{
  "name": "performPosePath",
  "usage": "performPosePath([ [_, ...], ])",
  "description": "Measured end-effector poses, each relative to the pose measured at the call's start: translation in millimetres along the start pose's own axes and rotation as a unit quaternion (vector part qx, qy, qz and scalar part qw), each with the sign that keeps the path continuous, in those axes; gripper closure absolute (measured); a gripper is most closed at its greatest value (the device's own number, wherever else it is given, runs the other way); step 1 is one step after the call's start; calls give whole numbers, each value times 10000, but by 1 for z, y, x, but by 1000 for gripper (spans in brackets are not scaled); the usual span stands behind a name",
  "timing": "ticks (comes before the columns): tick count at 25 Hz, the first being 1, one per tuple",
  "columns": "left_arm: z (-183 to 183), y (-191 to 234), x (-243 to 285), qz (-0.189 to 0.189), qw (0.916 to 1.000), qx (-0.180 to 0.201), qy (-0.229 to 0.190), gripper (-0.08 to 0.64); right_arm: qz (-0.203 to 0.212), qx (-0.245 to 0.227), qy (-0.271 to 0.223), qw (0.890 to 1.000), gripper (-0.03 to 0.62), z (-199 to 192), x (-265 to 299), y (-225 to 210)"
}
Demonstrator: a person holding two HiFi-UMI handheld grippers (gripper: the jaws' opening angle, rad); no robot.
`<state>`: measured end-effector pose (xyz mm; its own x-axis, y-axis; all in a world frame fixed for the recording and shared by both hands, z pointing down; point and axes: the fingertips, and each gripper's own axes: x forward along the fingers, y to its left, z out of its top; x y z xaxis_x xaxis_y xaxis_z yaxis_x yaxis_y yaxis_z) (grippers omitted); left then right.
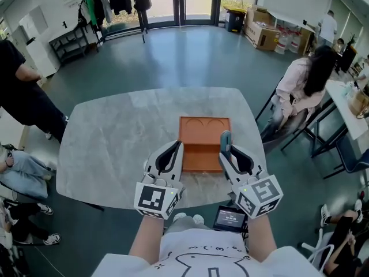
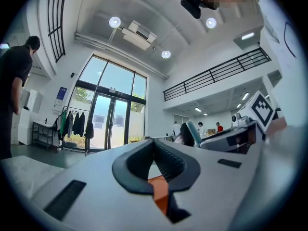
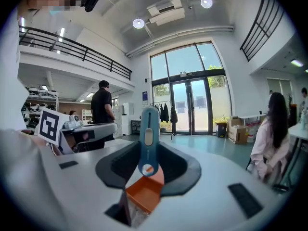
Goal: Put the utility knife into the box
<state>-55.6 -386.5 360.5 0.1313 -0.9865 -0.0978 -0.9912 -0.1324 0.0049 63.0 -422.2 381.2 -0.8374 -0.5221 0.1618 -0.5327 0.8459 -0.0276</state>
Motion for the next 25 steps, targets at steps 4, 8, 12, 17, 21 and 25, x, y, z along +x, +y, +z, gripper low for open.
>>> performPosePath([
  [4, -13, -4, 7, -22, 10000, -9, 70, 545, 43, 4, 13, 10000, 460, -8, 6, -8],
  [8, -8, 11, 21, -100, 9999, -17, 55, 545, 39, -14, 46, 10000, 460, 1, 27, -11],
  [12, -7, 17, 35, -176, 9998, -53, 55, 545, -15, -110, 191, 9998, 460, 0, 42, -19],
  [17, -19, 21, 54, -227, 9996, -75, 131, 545, -34, -51, 452, 9990, 460, -14, 56, -38],
  [21, -29, 32, 62, -215, 9994, -190, 206, 545, -6, 16, 919, 9958, 460, -39, 67, -47],
  [25, -36, 39, 75, -261, 9990, -257, 240, 545, 21, 68, 1394, 9902, 460, -67, 80, -55],
])
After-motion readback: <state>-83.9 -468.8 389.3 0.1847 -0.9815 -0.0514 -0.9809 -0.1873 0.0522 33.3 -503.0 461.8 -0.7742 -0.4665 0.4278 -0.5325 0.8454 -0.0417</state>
